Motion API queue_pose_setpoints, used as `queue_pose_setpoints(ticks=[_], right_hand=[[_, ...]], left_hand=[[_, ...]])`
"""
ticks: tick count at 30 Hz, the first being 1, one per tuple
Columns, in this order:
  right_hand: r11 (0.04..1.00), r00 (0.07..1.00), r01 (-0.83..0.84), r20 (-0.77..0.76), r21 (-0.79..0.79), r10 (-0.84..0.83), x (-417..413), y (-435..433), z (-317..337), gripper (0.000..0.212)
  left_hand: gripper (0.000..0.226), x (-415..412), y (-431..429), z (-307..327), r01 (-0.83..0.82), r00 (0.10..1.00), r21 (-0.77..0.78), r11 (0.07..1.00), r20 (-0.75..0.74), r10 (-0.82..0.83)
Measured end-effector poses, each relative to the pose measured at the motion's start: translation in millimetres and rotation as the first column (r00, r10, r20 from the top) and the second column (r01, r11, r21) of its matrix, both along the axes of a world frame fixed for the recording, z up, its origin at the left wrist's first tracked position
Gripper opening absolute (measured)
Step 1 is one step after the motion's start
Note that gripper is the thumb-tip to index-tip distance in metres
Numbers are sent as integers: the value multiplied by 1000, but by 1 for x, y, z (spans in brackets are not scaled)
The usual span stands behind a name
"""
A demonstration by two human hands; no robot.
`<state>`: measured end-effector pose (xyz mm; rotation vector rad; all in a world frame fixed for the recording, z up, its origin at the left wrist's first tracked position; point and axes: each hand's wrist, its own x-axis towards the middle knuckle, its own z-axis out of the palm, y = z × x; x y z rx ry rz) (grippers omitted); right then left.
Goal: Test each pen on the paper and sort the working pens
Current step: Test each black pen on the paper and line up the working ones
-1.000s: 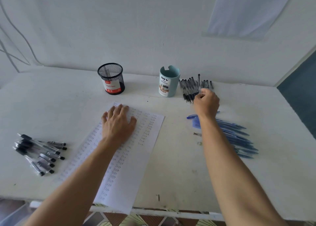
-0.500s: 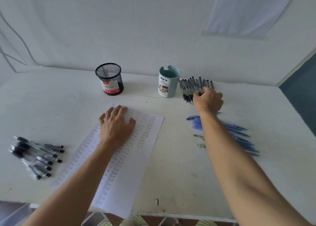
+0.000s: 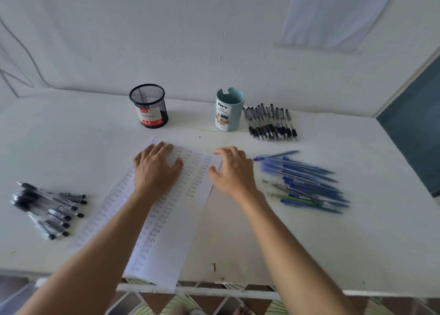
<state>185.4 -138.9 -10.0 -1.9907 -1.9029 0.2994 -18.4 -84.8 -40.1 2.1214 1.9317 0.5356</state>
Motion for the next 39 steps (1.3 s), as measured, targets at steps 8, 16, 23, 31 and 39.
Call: queue_pose_setpoints(ticks=[8,16,23,31,39], right_hand=[[993,985,-99,139,-59,107,-21,-28,-26,74],[990,980,-102,163,-96,117,-23,-30,-26,75],[989,970,-115,202,-90,132,-27,-32,-23,92],[990,969,-108,212,-91,125,-29,-34,-24,90],[991,971,-104,206,-78,118,-30,-34,-25,91]], left_hand=[[49,-2,-2,19,-58,977,-81,995,202,73],[26,-42,-24,37,-140,893,14,990,433,120],[44,-96,-60,30,-335,937,-34,941,-112,330],[34,-117,-71,15,-372,916,-31,928,-176,361],[24,-121,-62,18,-284,958,152,947,81,274]])
